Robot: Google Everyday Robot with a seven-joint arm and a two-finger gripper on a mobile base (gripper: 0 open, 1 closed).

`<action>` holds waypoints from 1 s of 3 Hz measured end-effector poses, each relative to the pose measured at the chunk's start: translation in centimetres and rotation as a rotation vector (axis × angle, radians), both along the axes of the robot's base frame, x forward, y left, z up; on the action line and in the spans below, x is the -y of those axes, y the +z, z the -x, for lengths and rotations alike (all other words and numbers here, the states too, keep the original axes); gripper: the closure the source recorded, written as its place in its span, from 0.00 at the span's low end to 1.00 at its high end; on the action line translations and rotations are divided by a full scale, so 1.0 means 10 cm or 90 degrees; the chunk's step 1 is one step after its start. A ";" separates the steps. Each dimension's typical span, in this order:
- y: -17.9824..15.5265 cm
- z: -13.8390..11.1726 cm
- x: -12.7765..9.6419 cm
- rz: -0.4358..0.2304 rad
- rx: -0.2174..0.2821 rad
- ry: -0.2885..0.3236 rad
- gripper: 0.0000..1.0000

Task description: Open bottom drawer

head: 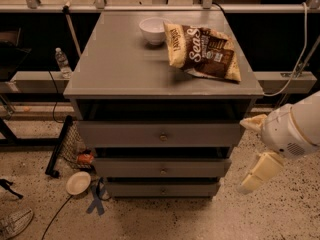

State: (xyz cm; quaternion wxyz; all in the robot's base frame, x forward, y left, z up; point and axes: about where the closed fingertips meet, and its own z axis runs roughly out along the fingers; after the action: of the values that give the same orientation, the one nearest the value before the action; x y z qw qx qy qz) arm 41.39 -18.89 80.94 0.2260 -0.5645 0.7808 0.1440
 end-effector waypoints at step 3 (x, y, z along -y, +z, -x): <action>-1.36 -0.13 -0.06 -0.104 -0.059 -0.065 0.00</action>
Offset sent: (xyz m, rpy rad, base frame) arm 0.0163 -0.0033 -0.1340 0.1328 0.0865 -0.1060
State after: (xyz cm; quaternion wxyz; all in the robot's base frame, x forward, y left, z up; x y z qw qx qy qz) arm 42.70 -18.30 67.35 0.2421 -0.4961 0.8039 0.2214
